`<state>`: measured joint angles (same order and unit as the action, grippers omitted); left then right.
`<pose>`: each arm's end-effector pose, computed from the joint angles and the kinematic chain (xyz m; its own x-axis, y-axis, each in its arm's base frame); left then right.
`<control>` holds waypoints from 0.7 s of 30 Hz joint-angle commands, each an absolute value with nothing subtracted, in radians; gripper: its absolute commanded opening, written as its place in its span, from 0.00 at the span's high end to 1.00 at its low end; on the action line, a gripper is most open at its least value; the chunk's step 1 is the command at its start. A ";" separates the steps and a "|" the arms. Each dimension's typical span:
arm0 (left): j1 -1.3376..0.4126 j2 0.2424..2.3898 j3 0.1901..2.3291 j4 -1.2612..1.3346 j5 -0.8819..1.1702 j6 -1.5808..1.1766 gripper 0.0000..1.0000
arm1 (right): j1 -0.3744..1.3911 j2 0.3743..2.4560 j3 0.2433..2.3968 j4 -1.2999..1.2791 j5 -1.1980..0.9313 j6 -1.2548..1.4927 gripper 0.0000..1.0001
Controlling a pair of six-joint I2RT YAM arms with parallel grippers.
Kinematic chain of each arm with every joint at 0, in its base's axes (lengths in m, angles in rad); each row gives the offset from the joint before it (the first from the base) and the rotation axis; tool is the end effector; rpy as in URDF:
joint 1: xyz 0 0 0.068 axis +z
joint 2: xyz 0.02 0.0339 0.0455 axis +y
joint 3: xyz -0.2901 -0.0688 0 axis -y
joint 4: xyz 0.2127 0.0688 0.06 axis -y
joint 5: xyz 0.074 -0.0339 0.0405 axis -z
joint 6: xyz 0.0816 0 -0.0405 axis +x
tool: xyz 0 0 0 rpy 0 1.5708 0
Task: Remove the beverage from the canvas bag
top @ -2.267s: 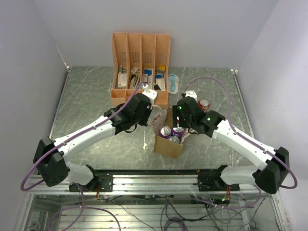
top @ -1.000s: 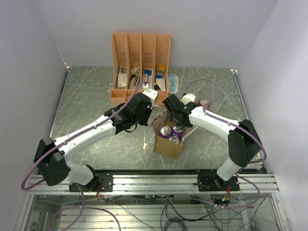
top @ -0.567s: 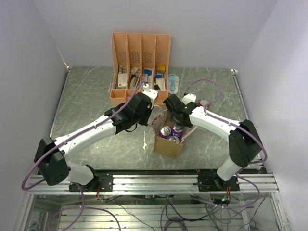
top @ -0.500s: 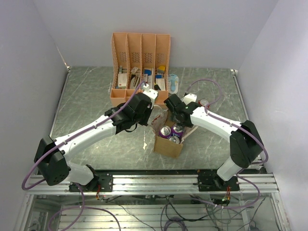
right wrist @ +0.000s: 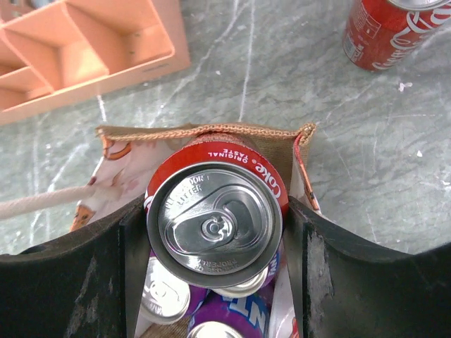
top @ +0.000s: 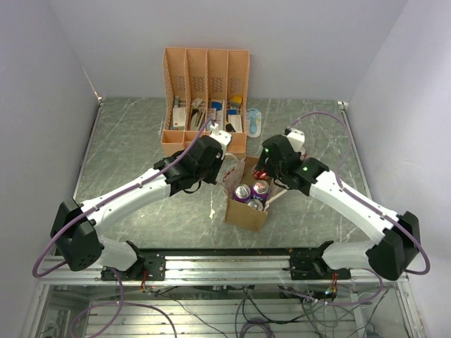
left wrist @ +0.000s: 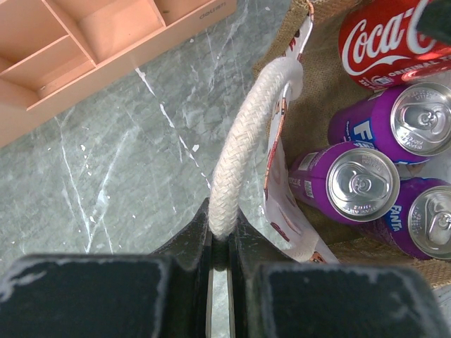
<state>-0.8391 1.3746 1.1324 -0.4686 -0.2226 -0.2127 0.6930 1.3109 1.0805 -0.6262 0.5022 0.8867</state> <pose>0.2143 -0.2117 0.3051 -0.5557 0.3107 -0.7712 0.5080 0.8611 -0.0192 0.2263 0.1369 0.2937 -0.6134 0.3736 -0.6958 0.2499 0.9276 0.2778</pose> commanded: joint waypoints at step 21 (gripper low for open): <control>-0.826 1.383 1.169 -0.486 -0.244 -0.196 0.93 | 0.687 1.067 1.097 -0.393 0.411 0.741 1.00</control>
<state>-0.8391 1.3750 1.1324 -0.4690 -0.2226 -0.2127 0.6922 1.1194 1.0023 -0.5148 0.3695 0.8032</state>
